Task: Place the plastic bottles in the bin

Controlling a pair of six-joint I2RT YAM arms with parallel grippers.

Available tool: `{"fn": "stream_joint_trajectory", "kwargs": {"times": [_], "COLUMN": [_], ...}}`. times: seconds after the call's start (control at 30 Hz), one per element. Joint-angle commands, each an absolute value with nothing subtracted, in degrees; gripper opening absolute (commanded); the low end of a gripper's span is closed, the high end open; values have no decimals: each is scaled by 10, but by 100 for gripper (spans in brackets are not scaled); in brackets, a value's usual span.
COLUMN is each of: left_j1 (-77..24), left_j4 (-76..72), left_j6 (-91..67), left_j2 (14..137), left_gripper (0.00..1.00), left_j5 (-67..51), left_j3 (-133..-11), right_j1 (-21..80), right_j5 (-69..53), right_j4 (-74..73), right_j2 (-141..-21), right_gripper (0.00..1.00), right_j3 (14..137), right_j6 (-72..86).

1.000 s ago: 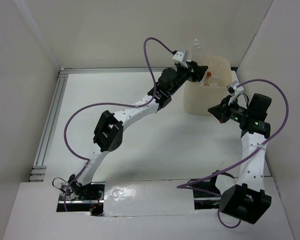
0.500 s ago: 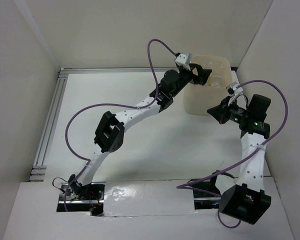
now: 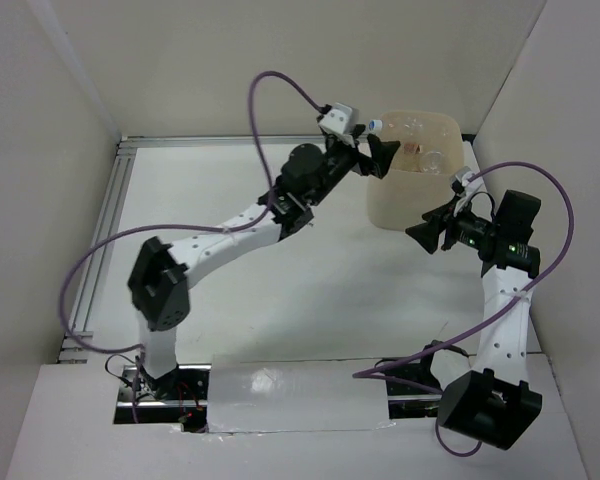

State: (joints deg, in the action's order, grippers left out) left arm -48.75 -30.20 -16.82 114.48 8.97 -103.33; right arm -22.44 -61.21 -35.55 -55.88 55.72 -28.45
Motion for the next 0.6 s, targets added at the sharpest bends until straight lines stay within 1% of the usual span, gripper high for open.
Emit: {"fn": "stream_joint_trajectory", "kwargs": {"times": [0.0,0.03,0.07,0.1,0.13,0.2,0.23,0.27,0.3,0.33,0.43,0.57], "left_j1": [-490,-490,-484,-470,-462,-435,-425,-411,-384,-370,-313,-249], "left_j4": [-384,-365,-343,-273,-232,-152,-89,-70,-59,-59,-42,-25], "left_j6": [-131,-137,-142,-162,-172,-198,-207,-218,-234,-234,-240,-240], "left_j2": [986,925,895,864,808,757,732,705,647,616,514,446], "left_gripper": [100,100,100,100,100,100,100,100,100,100,100,100], "left_j5": [106,99,91,63,49,42,42,42,25,12,-18,-33], "left_j3": [-941,-915,-889,-840,-816,-763,-699,-660,-620,-538,-423,-361], "right_j1": [-228,-228,-228,-228,-228,-228,-228,-228,-228,-228,-228,-228], "right_j5": [-608,-603,-603,-581,-569,-506,-475,-442,-392,-376,-344,-306], "right_j4": [-376,-376,-371,-366,-348,-333,-321,-316,-316,-322,-328,-321], "right_j2": [-544,-544,-539,-539,-539,-533,-527,-527,-527,-521,-500,-474], "right_gripper": [72,83,95,100,100,100,100,100,100,100,100,100], "right_j3": [577,577,577,577,572,572,572,572,580,585,591,566], "right_j6": [-315,-307,-301,-274,-252,-181,-154,-124,-100,-100,-106,-101]}}
